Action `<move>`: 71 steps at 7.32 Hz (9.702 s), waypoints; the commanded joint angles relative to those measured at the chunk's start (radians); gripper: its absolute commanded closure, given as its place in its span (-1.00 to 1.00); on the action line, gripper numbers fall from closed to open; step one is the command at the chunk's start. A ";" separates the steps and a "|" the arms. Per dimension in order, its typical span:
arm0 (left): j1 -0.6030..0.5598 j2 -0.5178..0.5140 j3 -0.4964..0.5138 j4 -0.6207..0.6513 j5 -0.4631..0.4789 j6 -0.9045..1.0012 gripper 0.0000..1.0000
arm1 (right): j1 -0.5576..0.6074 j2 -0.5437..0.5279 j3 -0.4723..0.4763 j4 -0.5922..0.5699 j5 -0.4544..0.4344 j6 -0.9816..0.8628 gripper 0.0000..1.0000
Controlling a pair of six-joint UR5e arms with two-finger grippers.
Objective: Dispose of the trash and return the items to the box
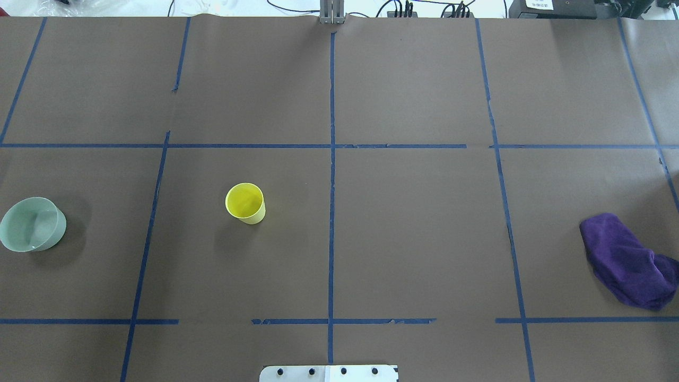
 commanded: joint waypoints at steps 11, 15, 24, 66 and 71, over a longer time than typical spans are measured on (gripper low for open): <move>0.154 -0.162 0.154 -0.837 -0.021 -0.112 -1.00 | -0.003 0.064 0.018 0.243 0.162 0.060 -1.00; 0.441 -0.235 0.047 -0.871 0.073 -0.562 -1.00 | -0.096 0.121 0.024 0.257 0.170 0.444 -1.00; 1.078 -0.536 -0.020 -0.312 0.648 -1.581 -0.31 | -0.202 0.106 0.021 0.401 0.029 0.460 -1.00; 0.064 -0.070 0.102 -0.493 -0.098 0.109 -1.00 | -0.656 -0.076 0.096 0.714 -0.199 0.813 -0.98; 0.066 -0.110 0.112 -0.489 -0.099 0.106 -1.00 | -0.945 -0.107 -0.024 0.826 -0.442 0.884 0.99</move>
